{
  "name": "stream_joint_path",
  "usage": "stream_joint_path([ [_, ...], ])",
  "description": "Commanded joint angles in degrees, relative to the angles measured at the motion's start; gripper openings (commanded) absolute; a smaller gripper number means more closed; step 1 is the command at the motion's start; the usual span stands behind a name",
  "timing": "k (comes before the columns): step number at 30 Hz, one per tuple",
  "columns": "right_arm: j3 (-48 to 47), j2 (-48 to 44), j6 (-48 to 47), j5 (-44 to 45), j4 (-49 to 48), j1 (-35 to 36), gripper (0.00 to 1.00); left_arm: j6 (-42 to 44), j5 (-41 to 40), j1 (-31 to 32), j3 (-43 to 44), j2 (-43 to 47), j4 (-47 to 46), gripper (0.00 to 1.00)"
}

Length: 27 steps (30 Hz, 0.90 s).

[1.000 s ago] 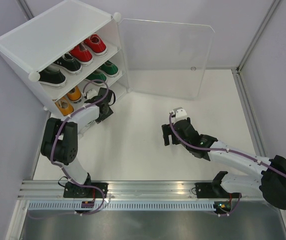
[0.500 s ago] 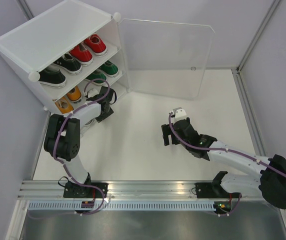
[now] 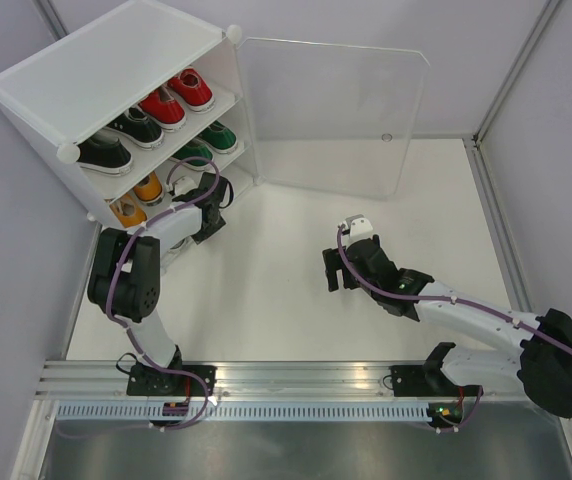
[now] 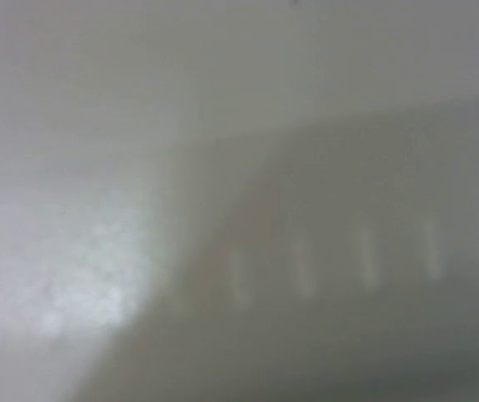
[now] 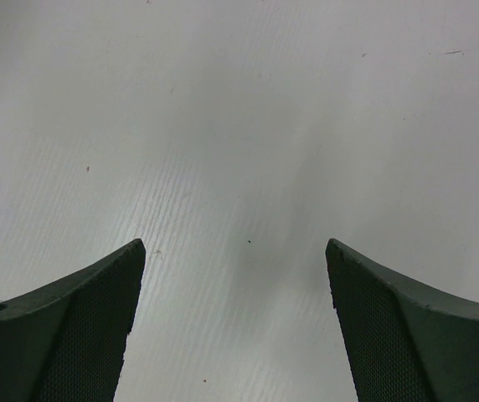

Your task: Place and organize the shoes in the shoe cabinet

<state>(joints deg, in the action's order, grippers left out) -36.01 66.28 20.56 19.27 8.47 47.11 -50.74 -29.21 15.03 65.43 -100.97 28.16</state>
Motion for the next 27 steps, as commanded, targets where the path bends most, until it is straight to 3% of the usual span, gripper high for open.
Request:
stream_joint_path([
  [1,-0.1,0.4,-0.5,-0.3,-2.1,-0.1,0.92,1.4,-11.6,-3.6,3.1,2.6,-8.7,0.39],
  [11,0.0,0.8,-0.5,-0.5,-2.5,-0.1,0.92,2.0,-10.3,-3.5,3.6,5.3,-8.9,0.39],
  [20,0.1,0.7,-0.5,-0.9,-2.3,-0.1,0.92,-0.3,-7.9,-3.2,-0.7,3.8,-8.6,0.55],
  [27,0.0,0.8,-0.5,-1.2,-2.6,-0.1,0.92,-1.7,-8.2,-0.4,-1.8,4.1,-5.4,0.74],
])
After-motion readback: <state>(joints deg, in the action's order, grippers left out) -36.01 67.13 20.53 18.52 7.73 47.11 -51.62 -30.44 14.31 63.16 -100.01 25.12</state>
